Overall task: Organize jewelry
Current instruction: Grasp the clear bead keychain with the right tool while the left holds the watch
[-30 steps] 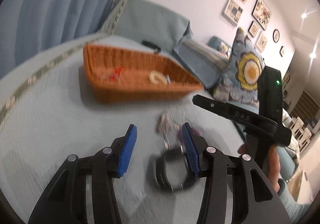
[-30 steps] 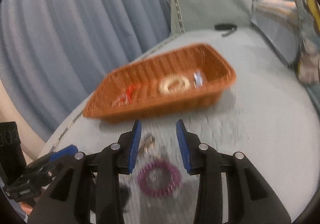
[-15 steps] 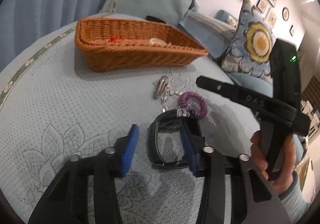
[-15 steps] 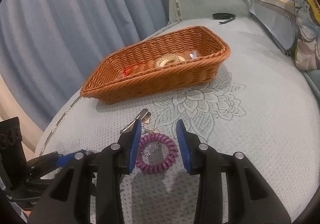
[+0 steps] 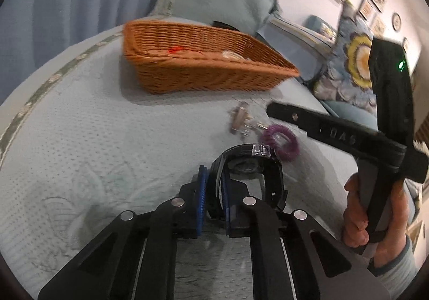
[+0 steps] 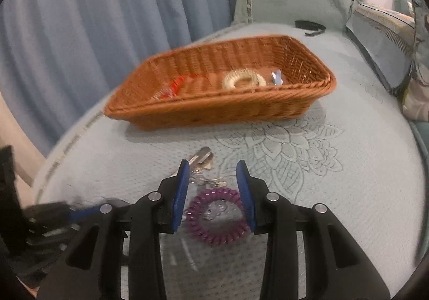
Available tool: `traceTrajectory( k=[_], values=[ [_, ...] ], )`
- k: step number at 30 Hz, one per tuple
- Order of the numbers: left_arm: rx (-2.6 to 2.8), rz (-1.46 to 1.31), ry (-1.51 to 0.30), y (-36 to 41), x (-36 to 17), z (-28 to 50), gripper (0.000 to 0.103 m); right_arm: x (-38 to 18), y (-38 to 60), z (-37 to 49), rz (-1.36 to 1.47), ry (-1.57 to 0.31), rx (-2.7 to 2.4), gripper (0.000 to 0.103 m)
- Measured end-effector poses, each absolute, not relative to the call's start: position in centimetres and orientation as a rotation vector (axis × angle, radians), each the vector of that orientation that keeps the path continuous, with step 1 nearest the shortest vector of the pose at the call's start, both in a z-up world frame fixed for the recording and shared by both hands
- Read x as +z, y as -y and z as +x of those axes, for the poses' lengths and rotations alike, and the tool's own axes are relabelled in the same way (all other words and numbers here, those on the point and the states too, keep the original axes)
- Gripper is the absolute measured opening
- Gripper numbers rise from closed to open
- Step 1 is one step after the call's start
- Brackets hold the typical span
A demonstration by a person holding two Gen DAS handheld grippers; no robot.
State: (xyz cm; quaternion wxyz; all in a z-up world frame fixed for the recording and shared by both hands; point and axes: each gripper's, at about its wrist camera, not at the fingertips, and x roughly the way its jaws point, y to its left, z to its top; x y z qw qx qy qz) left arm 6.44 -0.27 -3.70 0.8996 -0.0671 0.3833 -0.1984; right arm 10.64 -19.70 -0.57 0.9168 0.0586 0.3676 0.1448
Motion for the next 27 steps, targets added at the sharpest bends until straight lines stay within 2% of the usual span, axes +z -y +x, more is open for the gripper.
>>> traceTrajectory(
  k=[4,9,27],
  values=[
    [-0.390,-0.190,-0.798,-1.4,-3.9,6.9,0.009,-1.7,19.6,12.2,0.128,-0.836,0.323,0.033],
    [-0.394,-0.195,-0.793,-1.5,-3.8,6.8,0.008,-2.2,17.3,12.3,-0.003,-0.876,0.300,0.033],
    [-0.421,-0.221,-0.792,-1.8,-4.2,6.6,0.009,-2.6,18.4,11.1,-0.070,-0.875,0.292,0.033]
  ],
)
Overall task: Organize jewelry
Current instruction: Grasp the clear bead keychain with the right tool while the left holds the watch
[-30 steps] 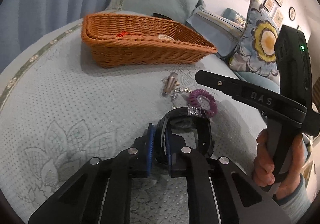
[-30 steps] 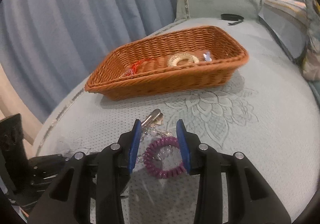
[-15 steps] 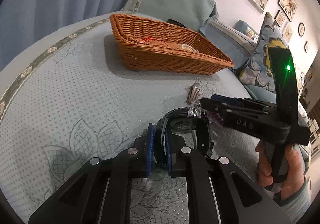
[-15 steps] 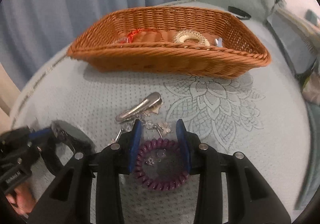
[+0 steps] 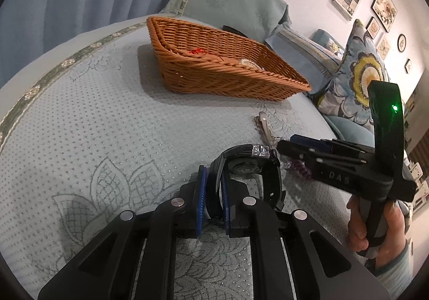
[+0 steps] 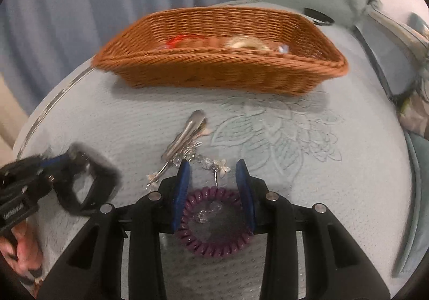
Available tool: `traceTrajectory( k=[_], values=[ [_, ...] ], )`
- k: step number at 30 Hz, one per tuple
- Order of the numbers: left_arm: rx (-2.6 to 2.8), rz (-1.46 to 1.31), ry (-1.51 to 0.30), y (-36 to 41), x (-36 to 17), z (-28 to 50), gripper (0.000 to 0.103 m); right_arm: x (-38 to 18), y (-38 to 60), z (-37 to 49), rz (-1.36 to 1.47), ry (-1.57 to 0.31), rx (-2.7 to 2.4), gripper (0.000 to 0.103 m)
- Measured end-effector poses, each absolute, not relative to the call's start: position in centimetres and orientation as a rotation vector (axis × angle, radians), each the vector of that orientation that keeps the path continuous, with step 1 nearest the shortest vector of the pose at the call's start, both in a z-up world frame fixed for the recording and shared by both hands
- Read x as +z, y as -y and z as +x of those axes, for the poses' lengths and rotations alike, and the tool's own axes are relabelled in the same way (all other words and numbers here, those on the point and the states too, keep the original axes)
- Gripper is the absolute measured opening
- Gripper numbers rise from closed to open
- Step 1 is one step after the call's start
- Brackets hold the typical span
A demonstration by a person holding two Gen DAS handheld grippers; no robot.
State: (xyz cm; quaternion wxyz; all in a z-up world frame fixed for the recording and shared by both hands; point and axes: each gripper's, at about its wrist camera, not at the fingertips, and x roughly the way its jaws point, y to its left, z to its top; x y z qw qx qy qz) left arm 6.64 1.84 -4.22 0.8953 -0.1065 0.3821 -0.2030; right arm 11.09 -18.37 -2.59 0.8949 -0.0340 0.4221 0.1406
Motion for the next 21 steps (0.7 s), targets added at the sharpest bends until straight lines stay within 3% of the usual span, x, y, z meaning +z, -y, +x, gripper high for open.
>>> traceTrajectory(
  k=[5,8,21],
  values=[
    [-0.421,-0.199,-0.787,-1.3,-4.1,6.6,0.009,-2.6,17.5,11.8,-0.092,-0.870,0.270,0.031],
    [-0.423,-0.205,-0.787,-1.3,-4.1,6.6,0.009,-2.6,17.0,11.9,-0.110,-0.847,0.284,0.007],
    [-0.420,-0.214,-0.766,-1.7,-4.1,6.4,0.009,1.0,20.2,10.0,0.111,-0.701,0.357,0.007]
  ],
)
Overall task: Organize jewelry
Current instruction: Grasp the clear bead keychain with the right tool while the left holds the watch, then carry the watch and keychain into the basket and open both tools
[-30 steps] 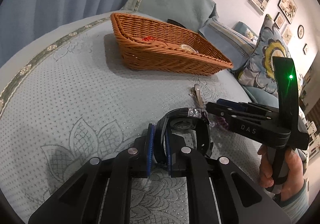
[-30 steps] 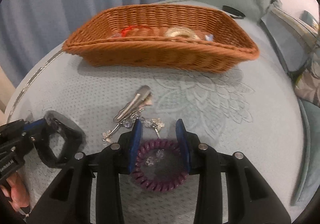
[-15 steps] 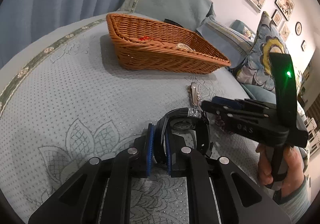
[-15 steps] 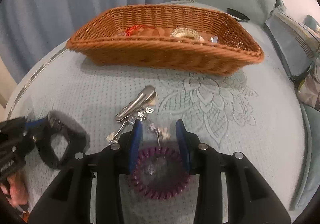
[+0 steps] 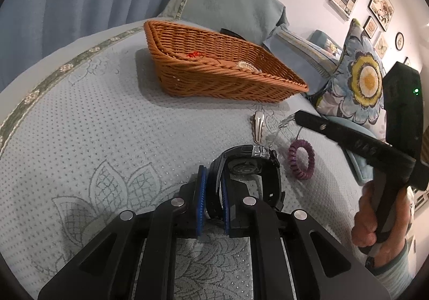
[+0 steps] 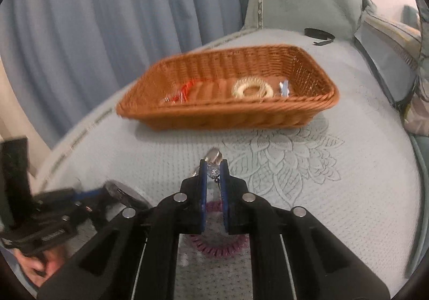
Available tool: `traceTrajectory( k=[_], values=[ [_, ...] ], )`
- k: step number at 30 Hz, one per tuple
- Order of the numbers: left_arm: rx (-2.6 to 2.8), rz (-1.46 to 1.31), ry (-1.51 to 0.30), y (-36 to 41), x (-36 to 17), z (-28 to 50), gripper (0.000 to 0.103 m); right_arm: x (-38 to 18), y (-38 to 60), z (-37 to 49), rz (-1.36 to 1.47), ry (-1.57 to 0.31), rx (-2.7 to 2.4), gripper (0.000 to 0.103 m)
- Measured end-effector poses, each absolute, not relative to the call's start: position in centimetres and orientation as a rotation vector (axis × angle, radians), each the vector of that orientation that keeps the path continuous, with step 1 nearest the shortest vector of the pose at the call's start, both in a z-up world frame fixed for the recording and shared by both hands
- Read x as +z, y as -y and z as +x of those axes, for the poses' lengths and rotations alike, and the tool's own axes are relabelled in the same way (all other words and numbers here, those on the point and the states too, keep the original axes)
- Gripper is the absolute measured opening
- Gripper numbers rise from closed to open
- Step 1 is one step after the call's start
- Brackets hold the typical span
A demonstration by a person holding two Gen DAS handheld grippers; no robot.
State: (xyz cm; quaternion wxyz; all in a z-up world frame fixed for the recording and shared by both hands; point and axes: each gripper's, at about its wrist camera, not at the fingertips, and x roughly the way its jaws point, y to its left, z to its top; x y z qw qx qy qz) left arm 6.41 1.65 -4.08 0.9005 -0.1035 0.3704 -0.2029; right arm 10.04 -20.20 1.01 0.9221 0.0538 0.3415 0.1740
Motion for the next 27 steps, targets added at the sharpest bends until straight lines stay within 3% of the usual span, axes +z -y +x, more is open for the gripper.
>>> traceTrajectory(
  k=[27],
  values=[
    [-0.444,-0.247,-0.656,-2.2,-1.1,5.7,0.009,6.2,22.6,6.8,0.189,-0.555,0.380,0.007]
  ],
)
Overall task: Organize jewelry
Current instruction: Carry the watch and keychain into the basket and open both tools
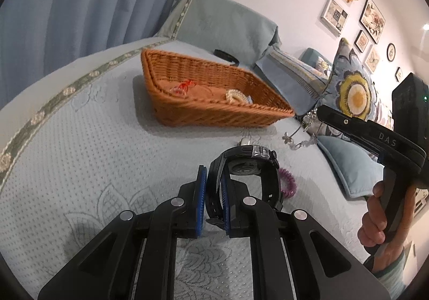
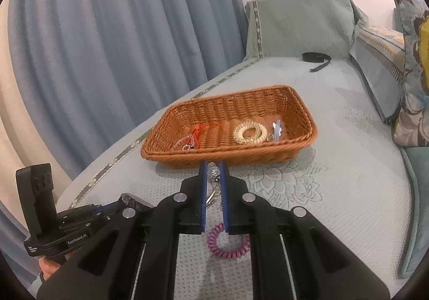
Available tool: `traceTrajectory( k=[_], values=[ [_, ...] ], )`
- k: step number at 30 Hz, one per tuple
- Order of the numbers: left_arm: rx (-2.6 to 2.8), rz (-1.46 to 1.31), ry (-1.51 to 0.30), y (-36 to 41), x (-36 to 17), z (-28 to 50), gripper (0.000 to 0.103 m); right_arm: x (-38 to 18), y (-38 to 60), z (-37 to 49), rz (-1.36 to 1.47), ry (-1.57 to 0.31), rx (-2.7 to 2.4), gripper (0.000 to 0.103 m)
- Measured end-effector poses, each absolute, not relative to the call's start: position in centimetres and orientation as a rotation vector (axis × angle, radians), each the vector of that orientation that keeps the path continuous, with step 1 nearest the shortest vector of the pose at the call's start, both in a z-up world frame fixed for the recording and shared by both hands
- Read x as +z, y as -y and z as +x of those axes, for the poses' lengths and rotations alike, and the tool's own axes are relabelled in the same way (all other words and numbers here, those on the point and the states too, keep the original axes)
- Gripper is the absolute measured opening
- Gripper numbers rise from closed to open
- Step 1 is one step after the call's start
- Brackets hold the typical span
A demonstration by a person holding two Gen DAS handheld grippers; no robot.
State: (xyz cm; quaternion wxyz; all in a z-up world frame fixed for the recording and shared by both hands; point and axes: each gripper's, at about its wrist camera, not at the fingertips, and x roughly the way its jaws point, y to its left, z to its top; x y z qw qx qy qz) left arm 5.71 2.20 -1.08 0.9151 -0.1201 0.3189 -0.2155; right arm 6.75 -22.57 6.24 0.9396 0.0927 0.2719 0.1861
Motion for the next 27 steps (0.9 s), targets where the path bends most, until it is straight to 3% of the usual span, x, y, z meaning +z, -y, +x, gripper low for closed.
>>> traceTrajectory(
  k=[15,27],
  values=[
    [-0.440,-0.180,-0.482,0.0,7.5,13.0,0.009,12.2,23.0,12.6,0.193,-0.482,0.341,0.007],
    [-0.338,-0.160,-0.540,1.6,3.0,21.2,0.009,7.4,21.3,21.5,0.228,-0.587,0.347,0.008]
  ],
)
